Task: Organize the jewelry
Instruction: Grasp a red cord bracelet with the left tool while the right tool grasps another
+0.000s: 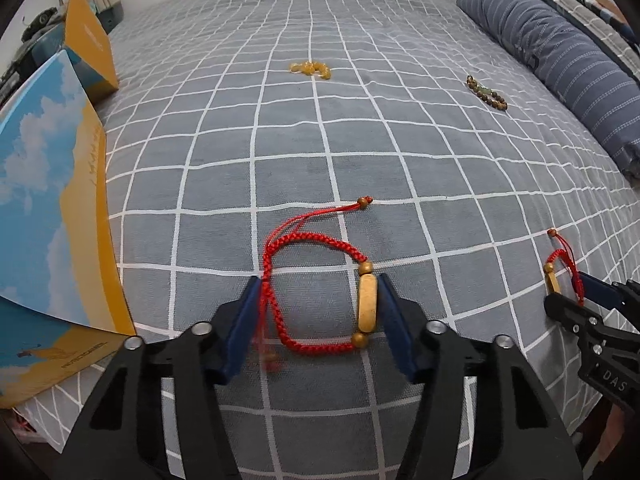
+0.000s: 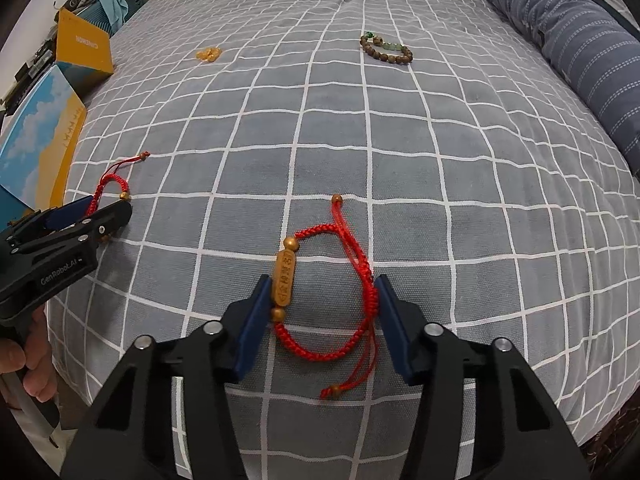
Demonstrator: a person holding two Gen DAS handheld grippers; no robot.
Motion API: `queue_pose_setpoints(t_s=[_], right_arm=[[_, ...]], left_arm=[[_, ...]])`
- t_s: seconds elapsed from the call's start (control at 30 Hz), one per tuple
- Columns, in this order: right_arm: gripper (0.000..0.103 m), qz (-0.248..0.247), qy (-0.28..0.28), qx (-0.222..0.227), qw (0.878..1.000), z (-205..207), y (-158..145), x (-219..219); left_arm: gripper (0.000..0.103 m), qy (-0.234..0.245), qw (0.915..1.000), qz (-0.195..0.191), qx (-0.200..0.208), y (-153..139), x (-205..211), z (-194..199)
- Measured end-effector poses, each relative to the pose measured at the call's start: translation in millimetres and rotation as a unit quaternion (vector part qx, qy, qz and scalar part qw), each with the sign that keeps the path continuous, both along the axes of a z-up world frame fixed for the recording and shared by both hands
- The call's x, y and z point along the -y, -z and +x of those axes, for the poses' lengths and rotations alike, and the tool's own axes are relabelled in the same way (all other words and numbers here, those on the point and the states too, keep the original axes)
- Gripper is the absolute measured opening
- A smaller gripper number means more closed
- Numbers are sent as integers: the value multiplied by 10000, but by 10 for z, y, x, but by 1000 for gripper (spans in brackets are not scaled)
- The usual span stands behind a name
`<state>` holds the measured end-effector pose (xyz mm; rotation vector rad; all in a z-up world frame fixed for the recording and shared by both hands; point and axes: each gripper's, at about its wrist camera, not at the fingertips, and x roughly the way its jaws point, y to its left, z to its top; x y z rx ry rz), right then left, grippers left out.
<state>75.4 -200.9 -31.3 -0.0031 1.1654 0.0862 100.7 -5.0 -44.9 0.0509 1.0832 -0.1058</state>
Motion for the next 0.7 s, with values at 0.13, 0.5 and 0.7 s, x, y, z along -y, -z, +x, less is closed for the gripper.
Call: queue_pose_setpoints(t_s=[0.13,0.5,0.7], right_arm=[[36,-24,20,6,10000,9,-11,1],[13,-90,44,13,9999,-1,-35,-8],[12,-45,79,22,10000,3,-54,2]], left_arm=[[43,0,10000,-51,-69,-18,-25,0],[18,12,9999,-102,-130,-53,-41,-23],[13,29,9997,-192,-130,-89,-44,-34]])
